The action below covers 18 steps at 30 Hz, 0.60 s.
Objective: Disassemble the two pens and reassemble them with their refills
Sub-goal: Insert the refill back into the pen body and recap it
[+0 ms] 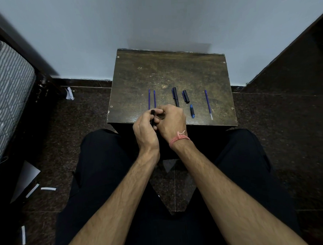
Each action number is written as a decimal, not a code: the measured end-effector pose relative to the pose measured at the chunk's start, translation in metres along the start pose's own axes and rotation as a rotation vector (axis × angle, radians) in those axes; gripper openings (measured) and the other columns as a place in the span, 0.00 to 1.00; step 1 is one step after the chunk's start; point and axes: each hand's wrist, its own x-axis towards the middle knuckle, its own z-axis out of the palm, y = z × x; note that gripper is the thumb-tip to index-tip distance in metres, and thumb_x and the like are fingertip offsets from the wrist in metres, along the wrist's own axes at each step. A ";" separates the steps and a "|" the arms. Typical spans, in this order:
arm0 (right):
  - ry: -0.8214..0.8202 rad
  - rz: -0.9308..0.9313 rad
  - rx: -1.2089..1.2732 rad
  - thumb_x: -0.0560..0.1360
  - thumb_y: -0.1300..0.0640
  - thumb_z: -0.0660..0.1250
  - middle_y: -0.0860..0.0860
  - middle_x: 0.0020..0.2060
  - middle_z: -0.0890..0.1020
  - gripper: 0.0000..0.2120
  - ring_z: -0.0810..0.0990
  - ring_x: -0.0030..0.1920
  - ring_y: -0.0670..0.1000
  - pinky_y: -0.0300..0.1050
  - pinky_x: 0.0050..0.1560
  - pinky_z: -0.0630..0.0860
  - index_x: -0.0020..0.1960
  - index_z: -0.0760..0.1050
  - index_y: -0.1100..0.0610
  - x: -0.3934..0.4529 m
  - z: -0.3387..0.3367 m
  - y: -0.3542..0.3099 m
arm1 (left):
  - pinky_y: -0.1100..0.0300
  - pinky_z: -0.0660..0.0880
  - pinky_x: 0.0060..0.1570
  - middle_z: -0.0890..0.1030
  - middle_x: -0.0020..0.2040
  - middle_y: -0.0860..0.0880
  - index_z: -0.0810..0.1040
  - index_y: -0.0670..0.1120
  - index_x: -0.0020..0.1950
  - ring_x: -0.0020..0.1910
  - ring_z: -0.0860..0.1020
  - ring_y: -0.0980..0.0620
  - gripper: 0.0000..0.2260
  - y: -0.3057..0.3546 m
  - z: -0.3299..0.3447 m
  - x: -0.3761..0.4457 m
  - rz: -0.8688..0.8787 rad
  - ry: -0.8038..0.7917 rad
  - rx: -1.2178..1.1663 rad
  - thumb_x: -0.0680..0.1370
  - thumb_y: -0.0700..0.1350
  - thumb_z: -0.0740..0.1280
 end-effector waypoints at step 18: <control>0.024 -0.235 -0.059 0.78 0.55 0.76 0.47 0.50 0.84 0.08 0.83 0.49 0.50 0.48 0.47 0.80 0.57 0.87 0.52 -0.007 -0.001 0.007 | 0.67 0.70 0.33 0.81 0.36 0.52 0.89 0.44 0.48 0.32 0.75 0.60 0.16 0.003 -0.001 0.006 0.013 0.074 -0.076 0.84 0.40 0.61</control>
